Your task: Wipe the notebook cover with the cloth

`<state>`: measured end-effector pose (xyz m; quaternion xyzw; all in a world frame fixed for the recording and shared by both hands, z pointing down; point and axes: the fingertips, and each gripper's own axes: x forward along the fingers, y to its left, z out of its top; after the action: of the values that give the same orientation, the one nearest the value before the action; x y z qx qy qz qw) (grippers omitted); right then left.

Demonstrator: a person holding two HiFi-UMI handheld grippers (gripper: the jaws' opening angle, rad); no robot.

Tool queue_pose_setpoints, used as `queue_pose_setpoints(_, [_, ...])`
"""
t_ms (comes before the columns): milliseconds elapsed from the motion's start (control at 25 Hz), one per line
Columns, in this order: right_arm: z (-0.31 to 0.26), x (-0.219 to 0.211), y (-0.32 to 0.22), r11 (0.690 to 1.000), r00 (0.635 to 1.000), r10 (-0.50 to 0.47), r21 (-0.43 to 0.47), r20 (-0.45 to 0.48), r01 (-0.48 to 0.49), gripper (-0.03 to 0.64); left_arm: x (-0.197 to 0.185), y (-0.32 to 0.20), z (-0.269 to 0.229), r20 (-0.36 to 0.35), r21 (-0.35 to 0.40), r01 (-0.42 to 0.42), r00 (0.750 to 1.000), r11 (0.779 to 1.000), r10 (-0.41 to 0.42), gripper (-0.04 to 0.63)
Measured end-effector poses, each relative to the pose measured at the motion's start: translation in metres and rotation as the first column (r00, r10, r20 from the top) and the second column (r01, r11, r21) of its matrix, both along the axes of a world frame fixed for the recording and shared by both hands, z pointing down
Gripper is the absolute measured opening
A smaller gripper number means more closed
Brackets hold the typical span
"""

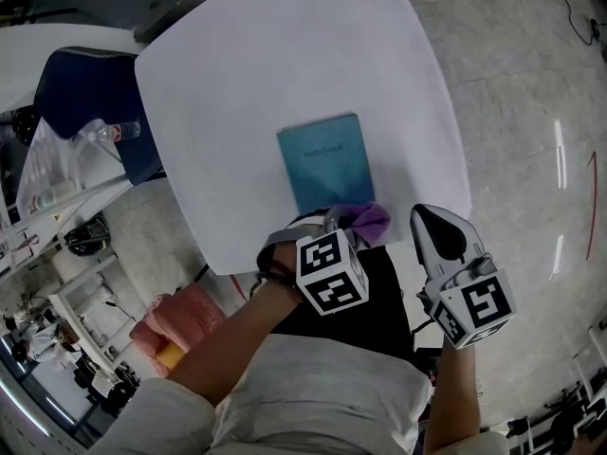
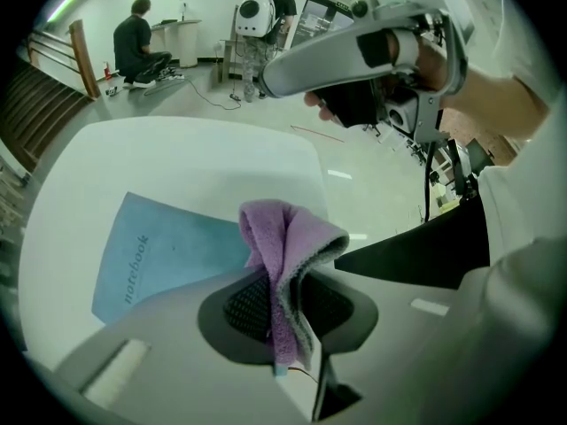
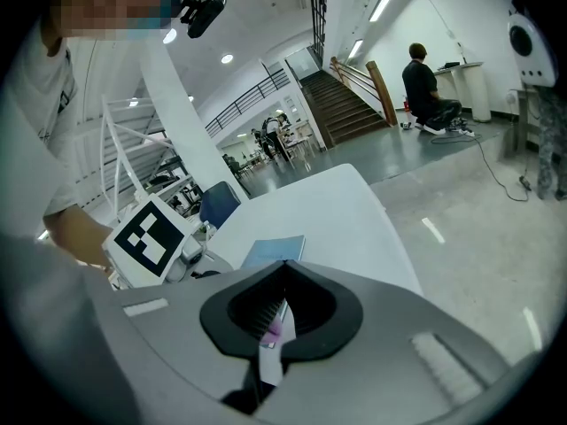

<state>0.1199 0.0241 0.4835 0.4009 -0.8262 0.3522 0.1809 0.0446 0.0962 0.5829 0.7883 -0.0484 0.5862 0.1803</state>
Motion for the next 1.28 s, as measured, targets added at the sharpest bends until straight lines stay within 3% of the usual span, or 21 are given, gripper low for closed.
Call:
queue_pose_setpoints(240, [-0.002, 0.001, -0.003, 1.000, 1.000, -0.006, 0.000, -0.005, 0.006, 0.014, 0.000, -0.005, -0.005, -0.029, 0.028, 0.017, 0.999, 0.999, -0.017, 0.075])
queue_pose_setpoints(480, [-0.004, -0.003, -0.003, 1.000, 1.000, -0.015, -0.005, -0.017, 0.015, 0.014, -0.008, -0.022, -0.017, -0.108, 0.023, 0.129, 0.986, 0.991, -0.126, 0.075])
queue_pose_setpoints(640, [-0.013, -0.007, -0.007, 0.999, 0.999, -0.032, 0.002, -0.027, 0.032, 0.014, -0.023, -0.050, -0.031, -0.139, 0.068, 0.213, 0.969, 0.975, -0.202, 0.075])
queue_pose_setpoints(920, [-0.051, -0.016, -0.026, 0.997, 0.998, -0.049, 0.063, -0.048, 0.052, 0.014, -0.048, -0.102, -0.078, -0.279, 0.161, 0.380, 0.903, 0.911, -0.327, 0.077])
queue_pose_setpoints(1160, [-0.085, -0.021, -0.037, 0.992, 0.995, -0.062, 0.108, -0.074, 0.070, 0.014, -0.061, -0.128, -0.129, -0.392, 0.243, 0.435, 0.862, 0.867, -0.323, 0.077])
queue_pose_setpoints(1280, [-0.106, -0.031, -0.044, 0.986, 0.994, -0.077, 0.145, -0.075, 0.087, 0.014, -0.073, -0.139, -0.158, -0.458, 0.260, 0.492, 0.820, 0.831, -0.342, 0.077])
